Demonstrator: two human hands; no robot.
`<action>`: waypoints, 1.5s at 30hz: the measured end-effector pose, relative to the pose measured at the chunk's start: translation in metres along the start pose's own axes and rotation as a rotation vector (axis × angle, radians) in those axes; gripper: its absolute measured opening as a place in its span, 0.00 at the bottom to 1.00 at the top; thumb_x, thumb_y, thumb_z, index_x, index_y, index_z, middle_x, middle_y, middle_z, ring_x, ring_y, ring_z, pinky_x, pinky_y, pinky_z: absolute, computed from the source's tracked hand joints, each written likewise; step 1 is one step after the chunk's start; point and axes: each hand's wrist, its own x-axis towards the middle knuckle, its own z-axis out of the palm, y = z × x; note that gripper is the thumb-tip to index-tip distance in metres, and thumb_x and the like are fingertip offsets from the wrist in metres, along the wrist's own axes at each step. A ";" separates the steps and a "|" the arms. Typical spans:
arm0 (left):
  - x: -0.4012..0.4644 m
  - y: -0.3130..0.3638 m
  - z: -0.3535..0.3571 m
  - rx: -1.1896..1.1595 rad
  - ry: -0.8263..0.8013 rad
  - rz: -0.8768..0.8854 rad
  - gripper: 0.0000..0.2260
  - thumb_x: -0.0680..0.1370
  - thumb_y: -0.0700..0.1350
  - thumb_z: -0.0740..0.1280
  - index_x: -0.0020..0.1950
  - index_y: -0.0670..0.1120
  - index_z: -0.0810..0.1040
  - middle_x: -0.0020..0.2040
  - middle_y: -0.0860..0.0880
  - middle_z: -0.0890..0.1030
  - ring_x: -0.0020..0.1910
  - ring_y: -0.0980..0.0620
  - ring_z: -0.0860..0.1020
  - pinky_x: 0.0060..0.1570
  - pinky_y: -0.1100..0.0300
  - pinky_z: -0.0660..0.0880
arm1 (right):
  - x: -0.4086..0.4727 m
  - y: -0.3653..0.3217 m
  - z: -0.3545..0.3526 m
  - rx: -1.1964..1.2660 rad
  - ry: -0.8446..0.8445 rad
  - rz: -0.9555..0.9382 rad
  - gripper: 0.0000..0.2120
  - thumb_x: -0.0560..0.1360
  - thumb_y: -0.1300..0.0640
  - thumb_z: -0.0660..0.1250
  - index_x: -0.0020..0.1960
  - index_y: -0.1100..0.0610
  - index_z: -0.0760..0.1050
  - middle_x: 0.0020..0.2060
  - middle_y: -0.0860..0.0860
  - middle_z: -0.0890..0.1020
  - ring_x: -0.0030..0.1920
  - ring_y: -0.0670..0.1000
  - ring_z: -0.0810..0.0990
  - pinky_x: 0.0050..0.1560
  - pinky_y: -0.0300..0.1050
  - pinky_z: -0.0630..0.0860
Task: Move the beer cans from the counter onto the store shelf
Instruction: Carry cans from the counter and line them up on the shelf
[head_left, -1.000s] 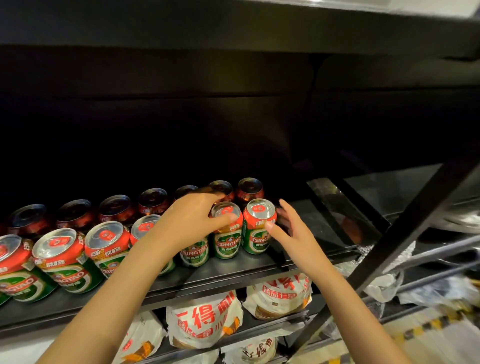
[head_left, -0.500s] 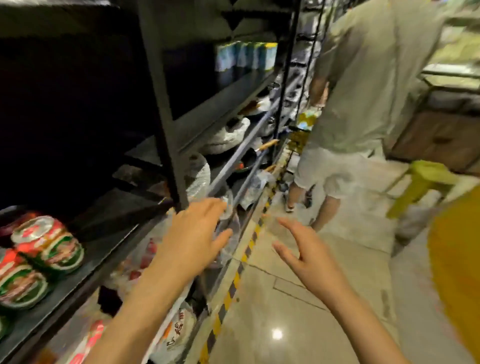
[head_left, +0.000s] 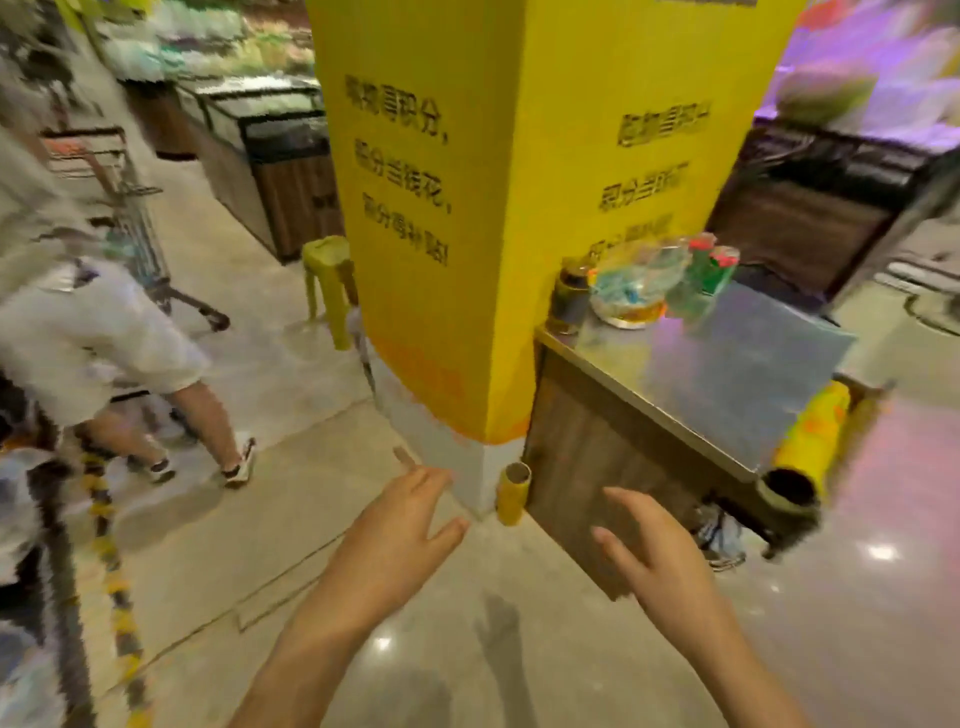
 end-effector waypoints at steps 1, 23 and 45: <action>0.011 0.013 0.011 -0.012 -0.035 0.026 0.22 0.78 0.55 0.61 0.70 0.53 0.65 0.66 0.55 0.70 0.62 0.55 0.71 0.59 0.64 0.65 | -0.006 0.016 -0.007 0.017 0.022 0.058 0.22 0.77 0.44 0.61 0.69 0.46 0.66 0.66 0.43 0.71 0.63 0.45 0.72 0.61 0.41 0.71; 0.323 0.211 0.165 -0.062 -0.299 0.171 0.22 0.78 0.55 0.62 0.71 0.54 0.64 0.70 0.56 0.68 0.67 0.57 0.67 0.65 0.61 0.66 | 0.138 0.234 -0.163 0.165 0.249 0.320 0.19 0.77 0.47 0.63 0.67 0.45 0.68 0.58 0.36 0.68 0.58 0.43 0.74 0.57 0.46 0.76; 0.544 0.254 0.161 -0.068 -0.136 0.110 0.20 0.76 0.51 0.66 0.67 0.50 0.71 0.62 0.54 0.75 0.60 0.55 0.73 0.52 0.66 0.65 | 0.398 0.331 -0.223 0.085 0.071 0.088 0.20 0.77 0.48 0.63 0.68 0.51 0.68 0.65 0.47 0.74 0.65 0.48 0.72 0.59 0.35 0.63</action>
